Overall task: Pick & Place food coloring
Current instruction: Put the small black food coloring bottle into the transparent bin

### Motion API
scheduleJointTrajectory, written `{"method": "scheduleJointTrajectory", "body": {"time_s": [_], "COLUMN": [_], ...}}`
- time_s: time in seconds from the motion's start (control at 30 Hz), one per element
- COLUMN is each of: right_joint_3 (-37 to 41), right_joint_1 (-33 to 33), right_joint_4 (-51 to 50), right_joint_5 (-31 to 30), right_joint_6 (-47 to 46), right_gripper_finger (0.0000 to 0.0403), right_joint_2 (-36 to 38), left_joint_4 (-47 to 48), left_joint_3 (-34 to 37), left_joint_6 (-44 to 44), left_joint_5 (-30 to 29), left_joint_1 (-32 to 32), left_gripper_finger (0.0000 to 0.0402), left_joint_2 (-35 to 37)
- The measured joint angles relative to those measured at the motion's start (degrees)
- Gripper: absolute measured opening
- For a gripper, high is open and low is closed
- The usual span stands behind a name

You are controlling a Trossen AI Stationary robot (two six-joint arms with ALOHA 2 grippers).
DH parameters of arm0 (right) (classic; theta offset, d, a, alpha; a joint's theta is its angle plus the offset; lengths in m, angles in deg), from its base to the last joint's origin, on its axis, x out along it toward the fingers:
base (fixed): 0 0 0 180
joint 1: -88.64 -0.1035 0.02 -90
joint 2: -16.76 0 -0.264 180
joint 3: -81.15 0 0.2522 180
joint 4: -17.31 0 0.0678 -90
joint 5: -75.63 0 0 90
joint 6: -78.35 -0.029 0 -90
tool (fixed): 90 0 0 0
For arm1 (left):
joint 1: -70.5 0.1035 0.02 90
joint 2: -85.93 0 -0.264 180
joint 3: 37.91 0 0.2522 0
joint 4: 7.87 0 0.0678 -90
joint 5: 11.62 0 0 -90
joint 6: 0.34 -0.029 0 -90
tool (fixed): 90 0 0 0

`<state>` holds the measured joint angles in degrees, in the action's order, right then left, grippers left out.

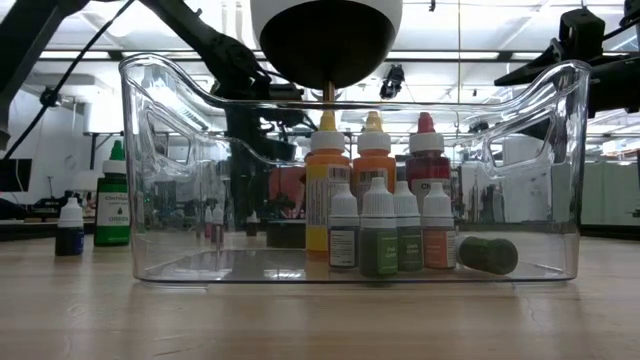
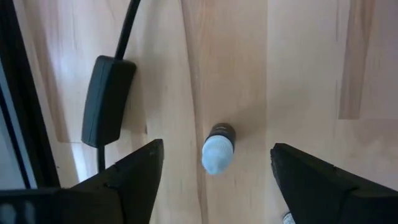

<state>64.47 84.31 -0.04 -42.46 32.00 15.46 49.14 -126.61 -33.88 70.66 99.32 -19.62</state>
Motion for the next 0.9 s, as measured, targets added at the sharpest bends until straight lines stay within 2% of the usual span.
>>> {"method": "scheduleJointTrajectory", "body": {"time_s": [0.57,0.9], "right_joint_3": [0.0,0.0], "right_joint_1": [0.0,0.0], "right_joint_4": [0.0,0.0], "right_joint_5": [0.0,0.0], "right_joint_6": [0.0,0.0], "right_gripper_finger": [0.0305,0.0308], "right_joint_2": [0.0,0.0], "left_joint_4": [0.6,1.2], "left_joint_3": [0.2,2.4], "left_joint_6": [2.7,4.7], "left_joint_5": [0.2,2.7], "left_joint_1": [0.0,0.0], "left_gripper_finger": [0.0128,0.0068], "left_joint_2": [-0.2,-0.2]}}
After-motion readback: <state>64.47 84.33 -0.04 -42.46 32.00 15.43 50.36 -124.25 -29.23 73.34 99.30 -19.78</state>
